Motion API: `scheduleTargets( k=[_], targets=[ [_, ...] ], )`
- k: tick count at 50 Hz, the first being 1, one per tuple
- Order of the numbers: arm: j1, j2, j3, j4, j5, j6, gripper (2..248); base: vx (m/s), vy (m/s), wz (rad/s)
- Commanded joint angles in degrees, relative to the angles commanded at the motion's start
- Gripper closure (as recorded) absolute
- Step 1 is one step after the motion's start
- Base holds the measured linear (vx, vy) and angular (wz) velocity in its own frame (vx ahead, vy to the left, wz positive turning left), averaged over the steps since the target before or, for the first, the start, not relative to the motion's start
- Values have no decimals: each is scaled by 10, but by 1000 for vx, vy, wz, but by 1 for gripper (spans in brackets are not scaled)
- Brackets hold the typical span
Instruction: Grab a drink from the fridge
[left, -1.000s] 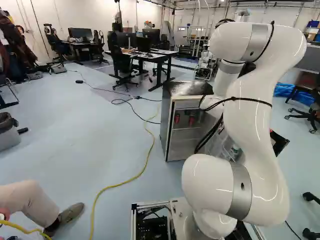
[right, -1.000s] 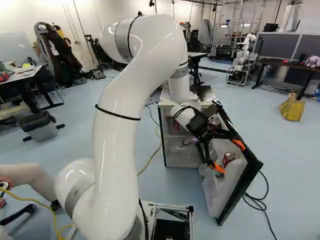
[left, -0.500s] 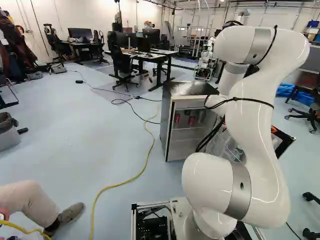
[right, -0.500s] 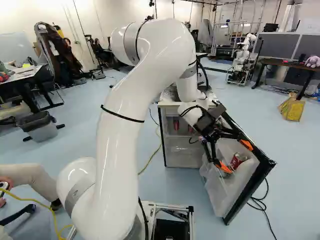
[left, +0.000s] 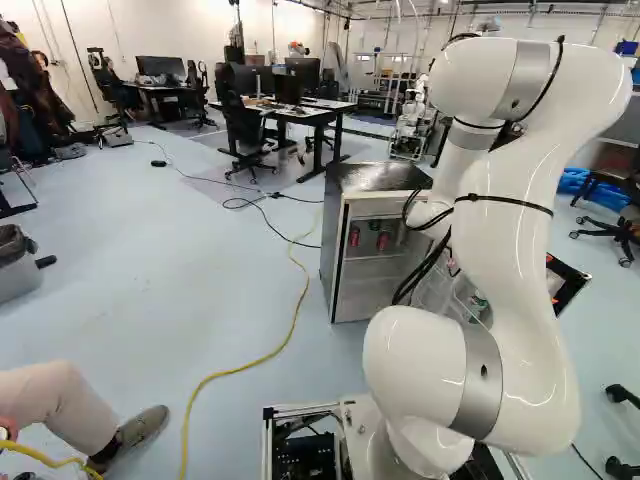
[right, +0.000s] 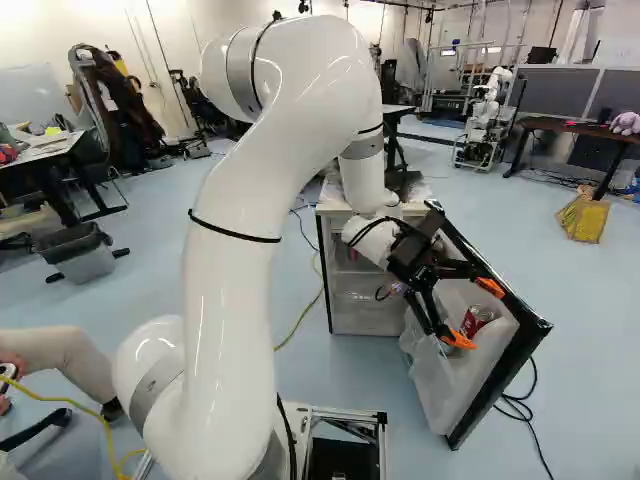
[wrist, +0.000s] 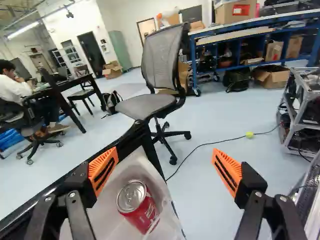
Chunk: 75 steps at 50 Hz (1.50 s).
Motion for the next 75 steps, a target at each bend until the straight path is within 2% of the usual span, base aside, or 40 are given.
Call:
scheduleTargets(
  k=[28,75],
  targets=[
    [16,57,111,-168,0,0,3,0,0,0],
    [64,180,302,-453,0,0,3,0,0,0]
  ],
)
